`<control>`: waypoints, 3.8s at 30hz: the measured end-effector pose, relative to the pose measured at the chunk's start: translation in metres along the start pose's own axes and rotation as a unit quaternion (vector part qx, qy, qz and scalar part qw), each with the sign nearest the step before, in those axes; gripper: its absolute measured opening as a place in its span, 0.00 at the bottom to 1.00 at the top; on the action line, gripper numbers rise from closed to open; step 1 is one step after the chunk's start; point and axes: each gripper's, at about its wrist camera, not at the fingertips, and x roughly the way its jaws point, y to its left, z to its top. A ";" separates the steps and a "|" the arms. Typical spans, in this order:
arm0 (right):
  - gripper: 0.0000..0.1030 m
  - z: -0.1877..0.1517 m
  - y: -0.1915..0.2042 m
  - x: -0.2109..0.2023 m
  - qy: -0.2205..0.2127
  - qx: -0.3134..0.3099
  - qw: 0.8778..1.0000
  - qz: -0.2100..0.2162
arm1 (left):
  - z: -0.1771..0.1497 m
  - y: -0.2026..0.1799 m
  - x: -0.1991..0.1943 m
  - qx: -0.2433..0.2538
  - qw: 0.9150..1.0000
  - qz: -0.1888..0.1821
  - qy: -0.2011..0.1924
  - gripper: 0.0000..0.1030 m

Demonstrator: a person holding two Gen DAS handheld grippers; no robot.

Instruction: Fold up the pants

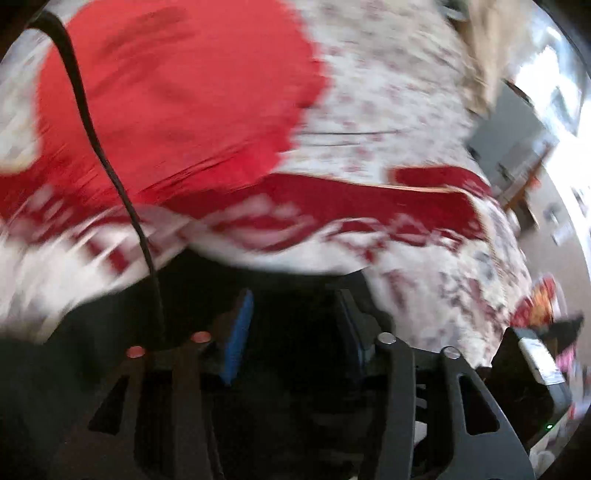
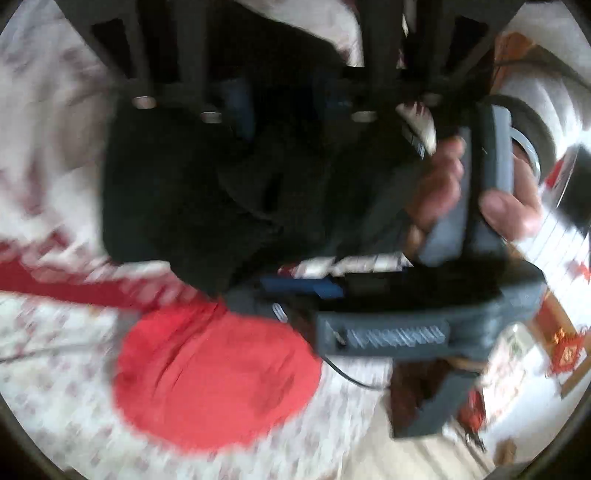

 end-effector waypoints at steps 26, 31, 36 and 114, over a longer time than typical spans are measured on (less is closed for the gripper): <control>0.51 0.031 -0.046 -0.059 -0.079 0.060 0.993 -0.063 | -0.053 -0.028 0.008 0.002 0.999 0.044 0.002 0.15; 0.51 0.048 -0.033 -0.017 -0.044 -0.005 0.992 -0.115 | -0.051 -0.014 0.014 -0.024 0.998 0.053 0.007 0.15; 0.45 0.046 -0.047 0.016 -0.003 -0.006 0.986 -0.168 | -0.048 -0.007 0.018 -0.043 0.997 0.057 0.008 0.27; 0.53 0.103 0.128 0.149 0.091 -0.159 0.982 -0.037 | -0.183 0.135 -0.160 -0.253 0.947 0.165 -0.112 0.55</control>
